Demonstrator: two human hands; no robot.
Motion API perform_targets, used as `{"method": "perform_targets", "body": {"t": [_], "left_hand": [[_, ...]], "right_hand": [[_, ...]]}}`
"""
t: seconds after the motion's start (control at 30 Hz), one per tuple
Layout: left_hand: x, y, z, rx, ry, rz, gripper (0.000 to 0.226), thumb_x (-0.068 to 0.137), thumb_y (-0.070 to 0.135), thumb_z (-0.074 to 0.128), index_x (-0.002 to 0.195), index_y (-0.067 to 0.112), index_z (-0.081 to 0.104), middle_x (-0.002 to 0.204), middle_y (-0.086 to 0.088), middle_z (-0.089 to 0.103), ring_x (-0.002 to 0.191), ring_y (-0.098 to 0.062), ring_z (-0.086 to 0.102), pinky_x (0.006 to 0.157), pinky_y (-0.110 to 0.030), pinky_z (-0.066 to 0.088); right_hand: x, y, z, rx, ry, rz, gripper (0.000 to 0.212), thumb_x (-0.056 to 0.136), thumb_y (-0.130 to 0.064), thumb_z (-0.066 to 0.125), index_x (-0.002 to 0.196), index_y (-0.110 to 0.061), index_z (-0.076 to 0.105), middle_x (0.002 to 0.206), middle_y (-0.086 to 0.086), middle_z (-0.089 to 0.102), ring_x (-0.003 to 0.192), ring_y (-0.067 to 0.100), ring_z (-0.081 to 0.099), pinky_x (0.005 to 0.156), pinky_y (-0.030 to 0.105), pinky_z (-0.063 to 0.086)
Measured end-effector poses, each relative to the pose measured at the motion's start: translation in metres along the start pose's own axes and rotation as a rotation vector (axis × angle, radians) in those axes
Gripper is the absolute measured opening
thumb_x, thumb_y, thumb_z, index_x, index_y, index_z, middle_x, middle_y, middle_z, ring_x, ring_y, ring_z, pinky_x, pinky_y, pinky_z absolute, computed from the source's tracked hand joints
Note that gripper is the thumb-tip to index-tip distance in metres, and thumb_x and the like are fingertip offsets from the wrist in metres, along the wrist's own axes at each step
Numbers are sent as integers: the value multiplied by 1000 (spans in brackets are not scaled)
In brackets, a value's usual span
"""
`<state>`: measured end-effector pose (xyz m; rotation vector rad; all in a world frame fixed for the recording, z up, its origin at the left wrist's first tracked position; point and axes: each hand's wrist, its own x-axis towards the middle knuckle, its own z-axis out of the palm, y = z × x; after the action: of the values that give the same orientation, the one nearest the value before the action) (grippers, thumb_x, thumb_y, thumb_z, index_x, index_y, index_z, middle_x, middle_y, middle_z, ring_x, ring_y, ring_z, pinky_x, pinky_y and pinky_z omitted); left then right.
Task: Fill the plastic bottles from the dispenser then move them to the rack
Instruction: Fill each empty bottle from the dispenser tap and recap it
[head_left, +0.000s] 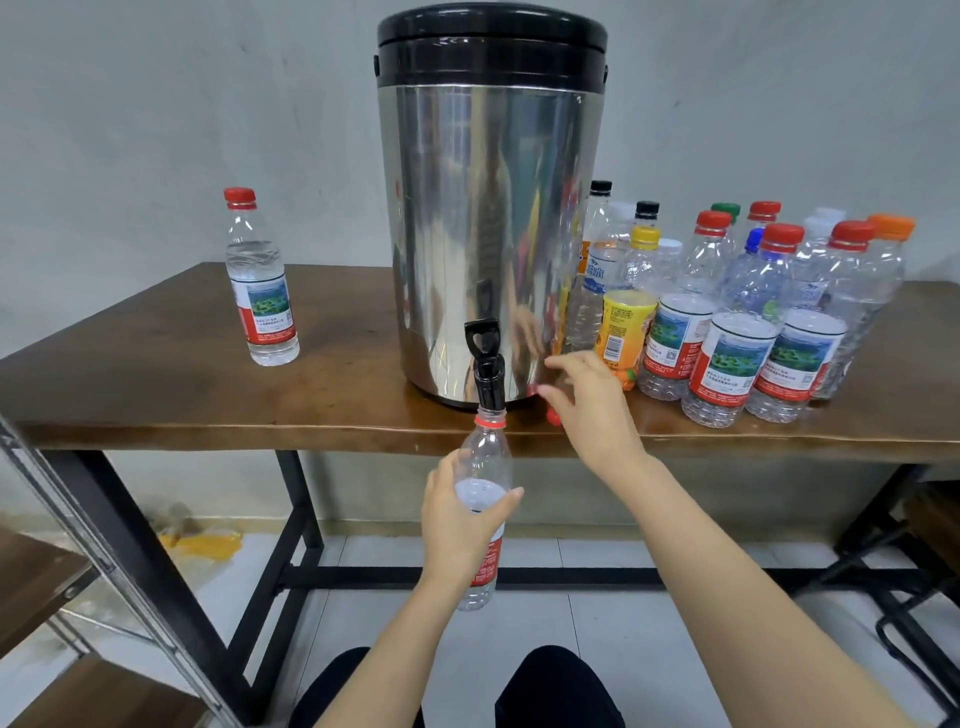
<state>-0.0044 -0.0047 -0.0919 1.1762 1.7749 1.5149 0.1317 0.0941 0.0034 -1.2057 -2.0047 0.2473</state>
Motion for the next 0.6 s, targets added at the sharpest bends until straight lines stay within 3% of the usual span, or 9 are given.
{"method": "perform_targets", "body": {"t": [0.1,0.17,0.27,0.37,0.5,0.6], "left_hand": [[3,6,0,33,30,25,70,71,28,86,130,29,49,122,11,50,110,-8,48,92,-24,38],[3,8,1,28,33,39,73,71,26,87,132,31,47,128,14,51,114,-6,47,93,-23,37],[3,8,2,18,42,42,77,69,27,87,133,34,46,131,15,54,121,-9,49,100,-30,42],[1,9,3,6,36,38,74,69,28,88,129,40,46,124,18,55,116,-8,50,99,-29,44],[-1,10,4,-30,15,28,70,70,29,88,125,43,47,114,22,55,106,-3,50,87,-19,39],[-3,12,6,-39,10,8,71,70,30,87,129,39,48,112,23,53,104,-3,48,87,-20,39]], "right_hand": [[5,-42,-21,146,107,-230,35,96,-17,61,131,-15,59,112,-6,54,91,9,55,84,34,53],[8,-66,-33,85,47,-335,42,95,-19,61,137,-20,54,115,-8,54,94,7,53,80,29,48],[16,-84,-39,-190,-65,-393,45,95,-19,62,139,-25,51,124,-7,53,108,10,46,75,27,43],[18,-86,-34,-286,-55,-431,40,92,-10,64,128,-24,56,118,-5,54,109,13,47,72,31,48],[13,-86,-24,-157,0,-438,28,90,0,62,113,-13,55,110,4,53,95,20,54,72,43,53],[4,-80,-16,-107,95,-485,18,87,4,62,99,-6,55,97,8,52,82,25,55,64,45,52]]}}
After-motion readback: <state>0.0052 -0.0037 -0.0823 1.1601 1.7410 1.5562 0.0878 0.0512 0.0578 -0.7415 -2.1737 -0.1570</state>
